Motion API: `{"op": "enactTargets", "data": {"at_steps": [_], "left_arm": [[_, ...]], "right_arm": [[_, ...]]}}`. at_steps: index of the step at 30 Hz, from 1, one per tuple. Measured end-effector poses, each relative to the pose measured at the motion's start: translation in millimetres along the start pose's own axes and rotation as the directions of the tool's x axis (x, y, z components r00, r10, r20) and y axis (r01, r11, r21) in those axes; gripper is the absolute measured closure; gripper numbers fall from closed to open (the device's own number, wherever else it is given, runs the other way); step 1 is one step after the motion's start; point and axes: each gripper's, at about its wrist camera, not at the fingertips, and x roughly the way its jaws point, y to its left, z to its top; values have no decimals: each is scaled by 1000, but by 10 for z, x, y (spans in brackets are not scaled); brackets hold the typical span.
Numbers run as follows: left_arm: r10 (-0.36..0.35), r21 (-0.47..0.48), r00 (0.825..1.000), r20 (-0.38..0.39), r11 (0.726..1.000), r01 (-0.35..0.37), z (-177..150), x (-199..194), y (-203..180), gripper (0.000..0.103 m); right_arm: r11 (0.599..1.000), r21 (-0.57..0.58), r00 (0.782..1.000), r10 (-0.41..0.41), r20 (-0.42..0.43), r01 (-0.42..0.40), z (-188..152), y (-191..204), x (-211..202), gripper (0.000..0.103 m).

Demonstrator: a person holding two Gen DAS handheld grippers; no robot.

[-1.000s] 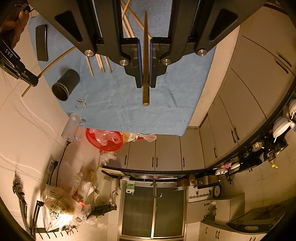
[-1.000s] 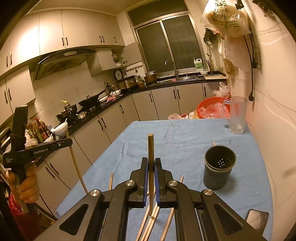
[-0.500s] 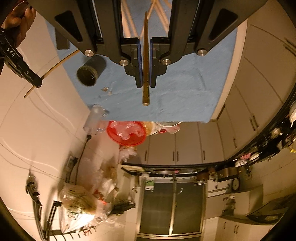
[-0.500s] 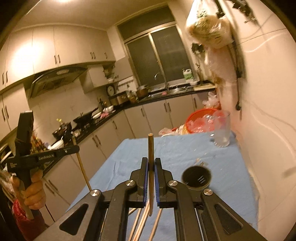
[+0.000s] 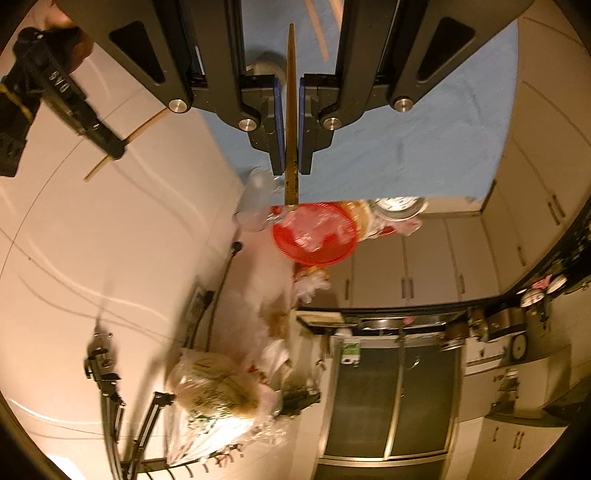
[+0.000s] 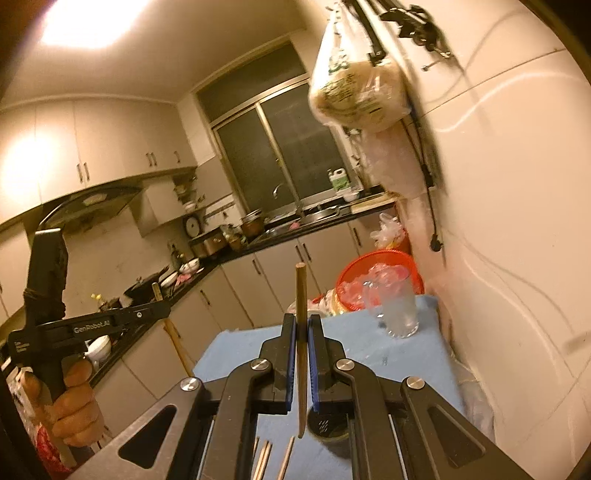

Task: Organize utensils
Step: 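Lift the chopsticks upright and carry both tools over the black holder, then lower the chopstick into the black holder and open the left tool while the right tool releases its chopstick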

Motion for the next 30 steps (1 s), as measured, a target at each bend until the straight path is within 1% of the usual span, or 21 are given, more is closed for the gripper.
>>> {"op": "enactTargets", "data": {"at_steps": [4, 7, 10, 14, 17, 23, 26, 30], "left_arm": [[-26, 4, 1000, 5, 1000, 26, 91, 214, -198, 96], [-43, -5, 999, -12, 999, 43, 112, 476, -284, 96], [-33, -12, 999, -36, 999, 32, 32, 713, -315, 96], [-21, -20, 994, -103, 1000, 19, -120, 1040, -311, 96], [-7, -28, 989, -147, 1000, 2, -264, 1204, -269, 96], [-1, -43, 981, -192, 999, -8, -423, 1317, -220, 96], [-1, -38, 980, -201, 999, -7, -441, 1336, -226, 96], [-2, -27, 982, -191, 1000, -4, -439, 1278, -233, 94]], "right_arm": [[1000, 9, 1000, -21, -17, 21, 58, -151, 166, 96], [1000, 14, 999, -27, -39, 27, 41, -256, 303, 96], [999, 21, 998, -25, -63, 27, -17, -330, 409, 96], [1000, 14, 993, -26, -114, 28, -155, -391, 595, 96], [1000, 16, 986, -23, -162, 26, -283, -428, 745, 96], [999, 33, 970, -12, -244, 21, -497, -505, 977, 95], [999, 45, 967, -18, -255, 30, -542, -544, 999, 94], [998, 56, 970, -14, -244, 28, -500, -545, 931, 92]]}}
